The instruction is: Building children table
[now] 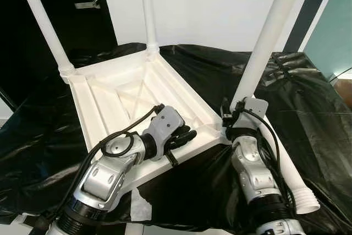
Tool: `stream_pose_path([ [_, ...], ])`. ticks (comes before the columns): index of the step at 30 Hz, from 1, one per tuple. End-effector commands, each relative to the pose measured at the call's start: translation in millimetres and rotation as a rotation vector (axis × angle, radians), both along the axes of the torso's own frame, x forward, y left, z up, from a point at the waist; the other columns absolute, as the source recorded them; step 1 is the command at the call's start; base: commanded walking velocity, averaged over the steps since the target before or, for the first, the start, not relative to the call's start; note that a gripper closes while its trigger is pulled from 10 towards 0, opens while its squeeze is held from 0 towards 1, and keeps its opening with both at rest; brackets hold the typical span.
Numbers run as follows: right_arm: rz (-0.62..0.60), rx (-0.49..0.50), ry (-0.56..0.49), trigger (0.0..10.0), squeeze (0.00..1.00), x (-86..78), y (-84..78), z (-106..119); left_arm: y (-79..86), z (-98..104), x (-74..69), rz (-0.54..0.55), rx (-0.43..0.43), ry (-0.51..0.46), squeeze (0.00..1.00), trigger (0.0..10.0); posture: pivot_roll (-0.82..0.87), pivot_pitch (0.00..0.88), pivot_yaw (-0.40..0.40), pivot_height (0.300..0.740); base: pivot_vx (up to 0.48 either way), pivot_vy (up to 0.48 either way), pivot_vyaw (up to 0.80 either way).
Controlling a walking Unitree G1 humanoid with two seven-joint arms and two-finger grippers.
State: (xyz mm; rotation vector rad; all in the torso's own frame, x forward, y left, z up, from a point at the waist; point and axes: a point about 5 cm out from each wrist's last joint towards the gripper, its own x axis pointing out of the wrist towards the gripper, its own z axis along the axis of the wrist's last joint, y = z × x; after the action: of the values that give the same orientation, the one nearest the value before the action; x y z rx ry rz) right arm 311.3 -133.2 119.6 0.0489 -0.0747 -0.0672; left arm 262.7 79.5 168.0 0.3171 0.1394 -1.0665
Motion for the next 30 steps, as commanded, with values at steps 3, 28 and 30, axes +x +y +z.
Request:
stream_pose_path([
  [3,0.155,-0.024,0.17,10.0,0.0,-12.7,-27.0,-36.7,2.1,1.9,2.8,0.016,0.009,-0.008,0.0,10.0,-0.04,0.005,0.031,0.74,0.0,0.0,0.0],
  [28,0.38,-0.127,0.182,10.0,0.0,-1.7,-49.5,-32.4,6.4,4.0,4.6,0.018,0.031,-0.021,0.0,10.0,-0.01,0.0,0.035,0.74,0.0,0.0,0.0],
  [30,0.273,-0.06,0.174,10.0,0.0,-1.6,-33.7,-33.3,7.5,4.7,6.4,0.035,0.018,-0.023,0.0,10.0,-0.02,0.0,0.03,0.74,0.0,0.0,0.0],
])
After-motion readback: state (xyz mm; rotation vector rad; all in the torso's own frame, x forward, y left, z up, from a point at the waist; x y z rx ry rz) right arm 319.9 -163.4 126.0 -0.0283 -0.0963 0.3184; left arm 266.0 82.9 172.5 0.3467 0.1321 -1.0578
